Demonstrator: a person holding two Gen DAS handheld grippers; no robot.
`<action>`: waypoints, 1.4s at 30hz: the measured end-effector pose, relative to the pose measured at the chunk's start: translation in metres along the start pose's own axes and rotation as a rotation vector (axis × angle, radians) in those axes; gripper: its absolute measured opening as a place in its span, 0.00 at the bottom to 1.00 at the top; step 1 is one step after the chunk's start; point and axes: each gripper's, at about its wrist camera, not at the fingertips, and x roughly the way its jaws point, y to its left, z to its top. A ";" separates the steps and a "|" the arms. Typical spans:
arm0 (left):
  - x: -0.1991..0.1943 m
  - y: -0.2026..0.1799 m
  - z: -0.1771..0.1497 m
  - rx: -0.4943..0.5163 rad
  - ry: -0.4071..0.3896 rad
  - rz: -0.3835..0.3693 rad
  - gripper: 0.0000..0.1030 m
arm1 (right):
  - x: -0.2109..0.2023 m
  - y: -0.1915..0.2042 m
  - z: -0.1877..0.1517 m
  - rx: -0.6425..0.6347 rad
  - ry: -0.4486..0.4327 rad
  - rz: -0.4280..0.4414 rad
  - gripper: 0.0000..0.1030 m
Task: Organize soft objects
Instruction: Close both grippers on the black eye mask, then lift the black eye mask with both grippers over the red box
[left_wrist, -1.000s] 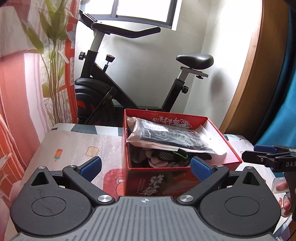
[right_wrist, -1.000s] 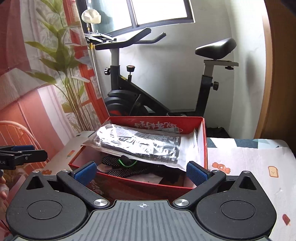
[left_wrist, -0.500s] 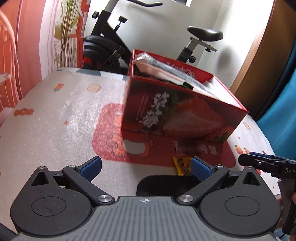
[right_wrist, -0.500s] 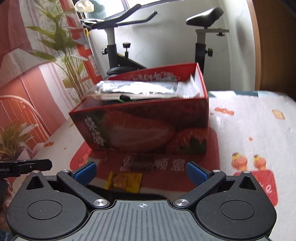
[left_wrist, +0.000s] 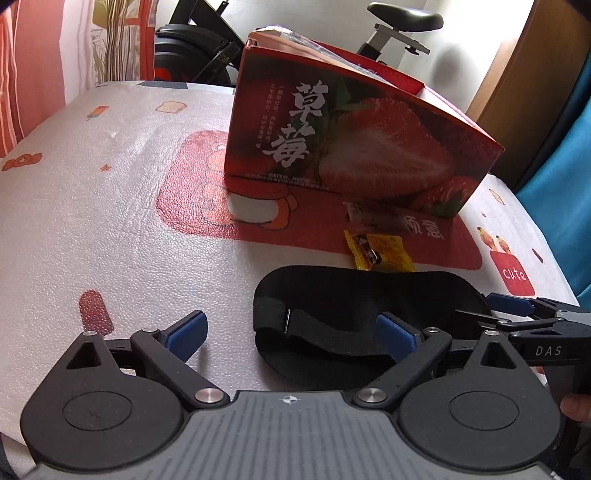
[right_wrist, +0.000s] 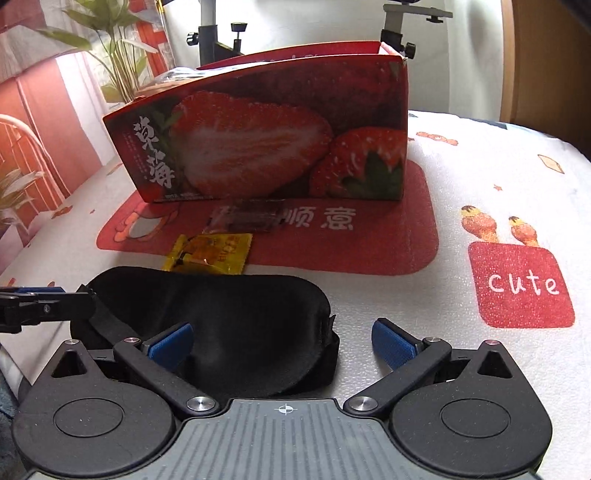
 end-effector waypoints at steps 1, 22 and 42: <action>0.001 0.001 -0.001 -0.004 0.007 -0.001 0.93 | 0.000 0.000 0.000 -0.002 -0.002 -0.001 1.00; -0.004 0.001 -0.003 0.007 -0.022 -0.009 0.19 | -0.005 0.016 0.001 -0.071 0.000 0.004 0.19; -0.069 0.001 0.050 0.006 -0.264 -0.045 0.08 | -0.066 0.020 0.053 -0.128 -0.238 0.001 0.07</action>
